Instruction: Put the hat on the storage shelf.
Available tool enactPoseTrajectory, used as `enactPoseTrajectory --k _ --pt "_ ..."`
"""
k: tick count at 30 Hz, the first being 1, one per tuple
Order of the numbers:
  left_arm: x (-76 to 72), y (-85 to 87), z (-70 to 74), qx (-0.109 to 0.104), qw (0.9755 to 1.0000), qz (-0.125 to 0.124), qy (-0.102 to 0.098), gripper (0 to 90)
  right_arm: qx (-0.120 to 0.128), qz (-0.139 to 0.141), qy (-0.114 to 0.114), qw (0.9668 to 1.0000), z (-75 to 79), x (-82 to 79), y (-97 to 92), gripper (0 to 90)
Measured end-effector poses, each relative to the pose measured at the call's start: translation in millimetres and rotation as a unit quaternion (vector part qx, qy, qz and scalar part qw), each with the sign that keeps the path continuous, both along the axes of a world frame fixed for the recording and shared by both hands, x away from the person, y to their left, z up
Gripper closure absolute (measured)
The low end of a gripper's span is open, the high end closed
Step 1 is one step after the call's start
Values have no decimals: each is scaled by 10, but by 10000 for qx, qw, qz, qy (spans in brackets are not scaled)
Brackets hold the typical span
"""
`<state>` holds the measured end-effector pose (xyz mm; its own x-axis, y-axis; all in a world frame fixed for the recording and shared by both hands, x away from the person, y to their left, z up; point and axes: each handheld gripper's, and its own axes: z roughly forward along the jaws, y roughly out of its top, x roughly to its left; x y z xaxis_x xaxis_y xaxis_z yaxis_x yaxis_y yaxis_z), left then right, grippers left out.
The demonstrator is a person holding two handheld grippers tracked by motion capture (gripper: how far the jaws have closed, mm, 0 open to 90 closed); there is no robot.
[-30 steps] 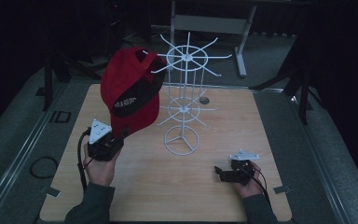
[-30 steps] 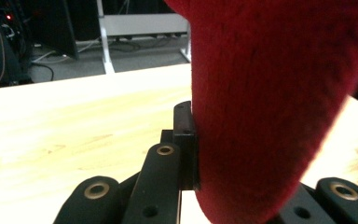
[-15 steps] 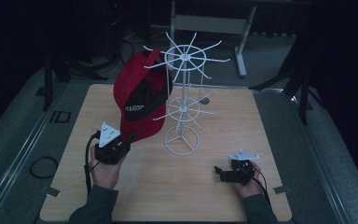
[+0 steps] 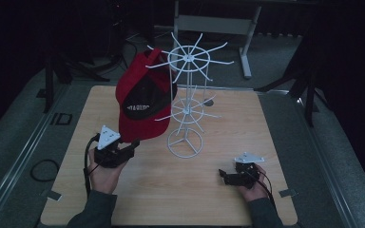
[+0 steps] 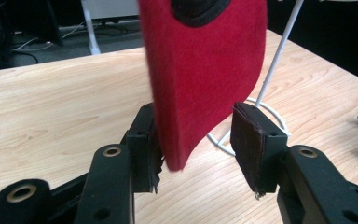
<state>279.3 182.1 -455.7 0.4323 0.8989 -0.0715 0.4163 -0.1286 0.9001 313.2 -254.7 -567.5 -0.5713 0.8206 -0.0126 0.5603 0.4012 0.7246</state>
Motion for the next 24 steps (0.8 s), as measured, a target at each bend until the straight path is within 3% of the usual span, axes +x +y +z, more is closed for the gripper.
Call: enactPoseTrajectory --k 9,15,18,19,24 --pt "-14 82 -70 -137 9999 30 -3 485 -12 3 -10 10000 0 -1 -2 152" --pt "-14 97 -84 -96 9998 156 -69 393 -9 9 -2 10000 0 -5 -2 152" --pt "-9 136 -106 -191 9995 225 -73 353 -10 10 1 10000 0 -6 -2 152" --pt "-2 156 -127 -282 9993 228 -54 312 -13 12 -5 10000 0 -5 -3 152" --pt "-12 165 -181 -260 9996 124 -62 288 -13 9 -5 10000 0 -6 -3 151"
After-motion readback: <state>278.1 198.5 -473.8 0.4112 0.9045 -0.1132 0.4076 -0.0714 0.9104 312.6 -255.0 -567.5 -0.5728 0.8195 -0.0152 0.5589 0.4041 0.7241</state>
